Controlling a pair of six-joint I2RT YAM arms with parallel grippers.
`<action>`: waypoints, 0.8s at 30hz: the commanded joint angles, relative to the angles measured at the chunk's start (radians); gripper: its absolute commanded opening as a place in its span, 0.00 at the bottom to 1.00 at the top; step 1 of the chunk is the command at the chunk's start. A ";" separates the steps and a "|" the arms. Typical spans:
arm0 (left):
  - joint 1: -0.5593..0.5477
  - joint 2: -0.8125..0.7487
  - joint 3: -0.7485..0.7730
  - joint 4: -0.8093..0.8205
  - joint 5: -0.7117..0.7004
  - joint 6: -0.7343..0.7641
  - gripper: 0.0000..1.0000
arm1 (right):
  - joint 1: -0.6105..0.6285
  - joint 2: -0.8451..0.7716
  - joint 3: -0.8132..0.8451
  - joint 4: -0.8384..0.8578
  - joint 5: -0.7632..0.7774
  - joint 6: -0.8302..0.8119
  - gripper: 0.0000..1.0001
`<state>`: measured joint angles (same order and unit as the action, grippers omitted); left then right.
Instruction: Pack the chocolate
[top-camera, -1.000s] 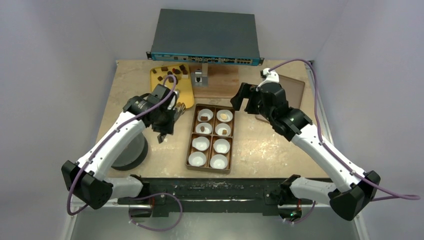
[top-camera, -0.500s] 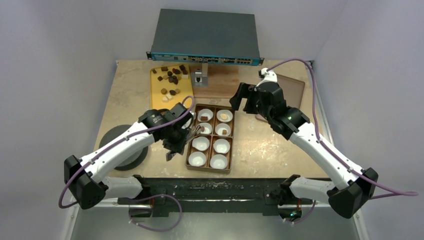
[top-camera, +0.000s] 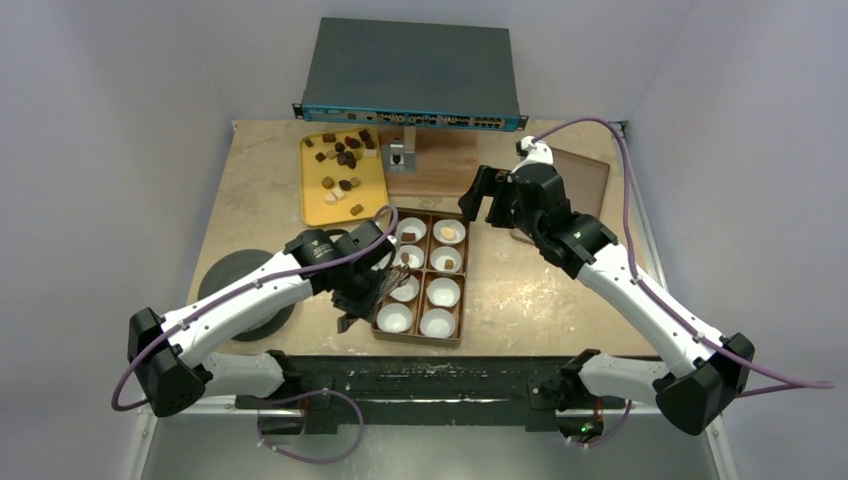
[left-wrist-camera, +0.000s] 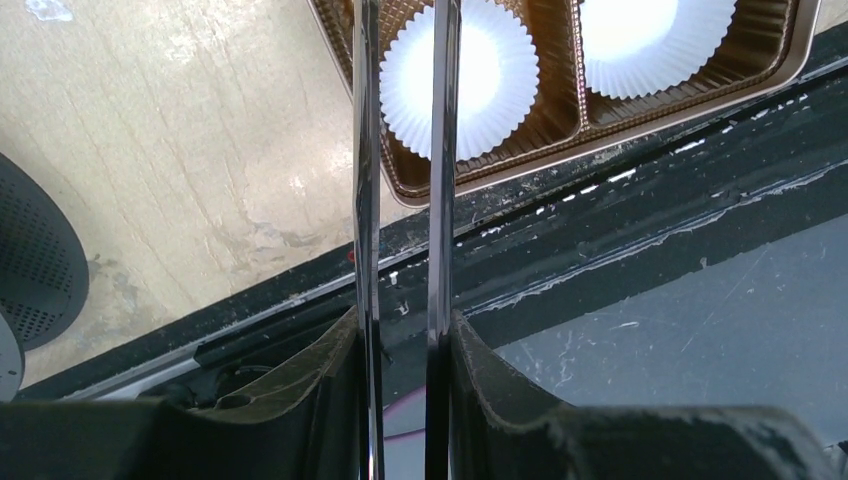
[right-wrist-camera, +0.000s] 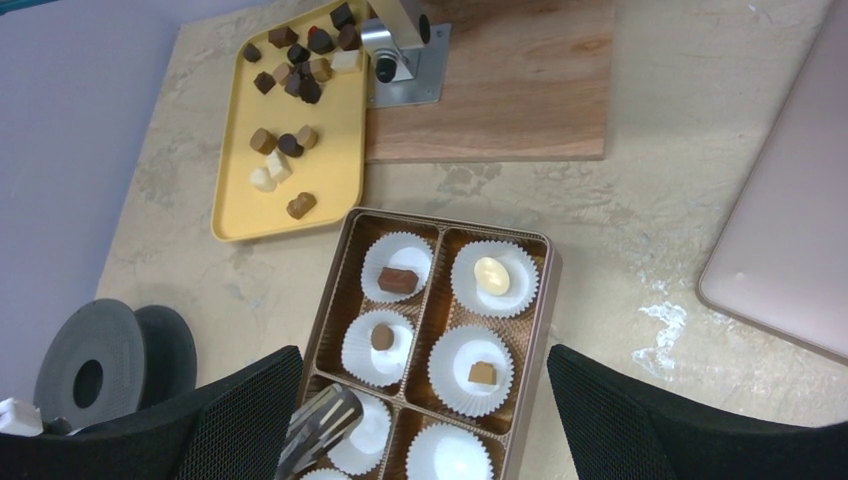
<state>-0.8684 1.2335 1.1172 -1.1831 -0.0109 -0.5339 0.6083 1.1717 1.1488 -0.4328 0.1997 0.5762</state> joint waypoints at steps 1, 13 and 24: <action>-0.020 -0.028 -0.007 0.018 0.006 -0.031 0.20 | 0.001 -0.004 0.022 0.027 0.021 0.008 0.89; -0.029 0.007 -0.037 0.046 0.003 -0.037 0.26 | 0.000 -0.009 0.020 0.026 0.021 0.008 0.89; -0.029 0.004 -0.015 0.027 -0.007 -0.026 0.37 | 0.001 -0.011 0.021 0.025 0.020 0.009 0.89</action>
<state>-0.8928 1.2427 1.0813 -1.1637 -0.0109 -0.5575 0.6083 1.1717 1.1488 -0.4328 0.1997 0.5770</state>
